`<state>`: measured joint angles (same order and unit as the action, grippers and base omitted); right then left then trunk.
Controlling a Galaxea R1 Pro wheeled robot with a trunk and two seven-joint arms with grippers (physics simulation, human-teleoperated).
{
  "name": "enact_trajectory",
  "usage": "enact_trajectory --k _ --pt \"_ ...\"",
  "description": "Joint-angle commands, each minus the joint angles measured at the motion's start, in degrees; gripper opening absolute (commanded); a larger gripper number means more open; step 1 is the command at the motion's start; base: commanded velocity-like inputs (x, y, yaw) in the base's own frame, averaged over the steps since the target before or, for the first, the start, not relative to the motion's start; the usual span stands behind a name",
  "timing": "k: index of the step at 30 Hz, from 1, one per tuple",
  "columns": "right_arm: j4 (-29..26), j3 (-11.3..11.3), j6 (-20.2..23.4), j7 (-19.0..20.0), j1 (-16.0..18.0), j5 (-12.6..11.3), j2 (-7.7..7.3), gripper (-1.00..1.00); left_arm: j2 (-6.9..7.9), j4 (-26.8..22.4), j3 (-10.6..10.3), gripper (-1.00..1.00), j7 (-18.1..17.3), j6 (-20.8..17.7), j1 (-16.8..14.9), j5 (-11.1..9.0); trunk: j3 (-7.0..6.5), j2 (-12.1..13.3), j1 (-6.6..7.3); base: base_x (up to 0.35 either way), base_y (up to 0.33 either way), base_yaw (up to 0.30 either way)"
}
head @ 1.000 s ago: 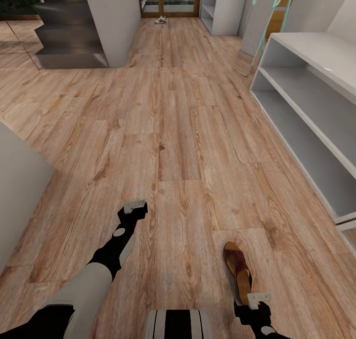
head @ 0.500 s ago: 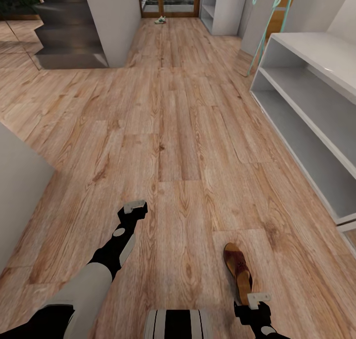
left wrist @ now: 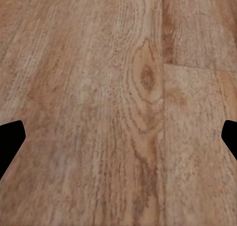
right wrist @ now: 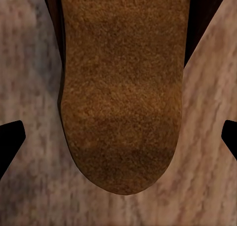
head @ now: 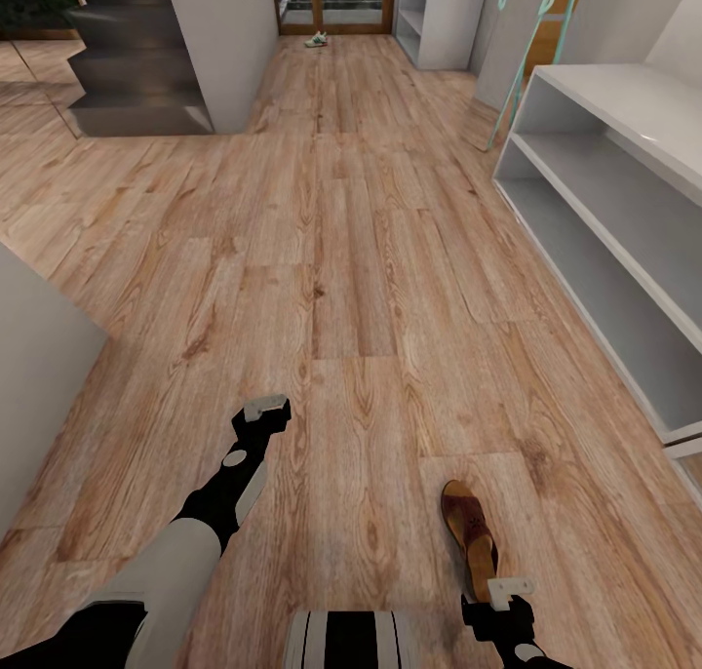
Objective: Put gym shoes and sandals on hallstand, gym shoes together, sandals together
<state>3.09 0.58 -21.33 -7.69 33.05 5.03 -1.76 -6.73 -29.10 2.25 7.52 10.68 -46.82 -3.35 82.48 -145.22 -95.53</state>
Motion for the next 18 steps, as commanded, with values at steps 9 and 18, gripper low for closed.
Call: enact_trajectory --k 9,18 --pt "0.25 0.04 -0.29 -0.40 0.09 0.51 0.00 1.00 -0.04 0.08 0.10 1.00 -0.05 0.21 -0.03 -0.34 0.03 -0.02 0.01 0.000 0.000 0.000" --pt "0.25 0.04 -0.29 -0.40 0.09 0.51 0.00 1.00 -0.04 0.17 0.12 1.00 0.01 0.21 -0.03 -0.34 0.03 -0.02 0.01 0.000 0.000 0.000"
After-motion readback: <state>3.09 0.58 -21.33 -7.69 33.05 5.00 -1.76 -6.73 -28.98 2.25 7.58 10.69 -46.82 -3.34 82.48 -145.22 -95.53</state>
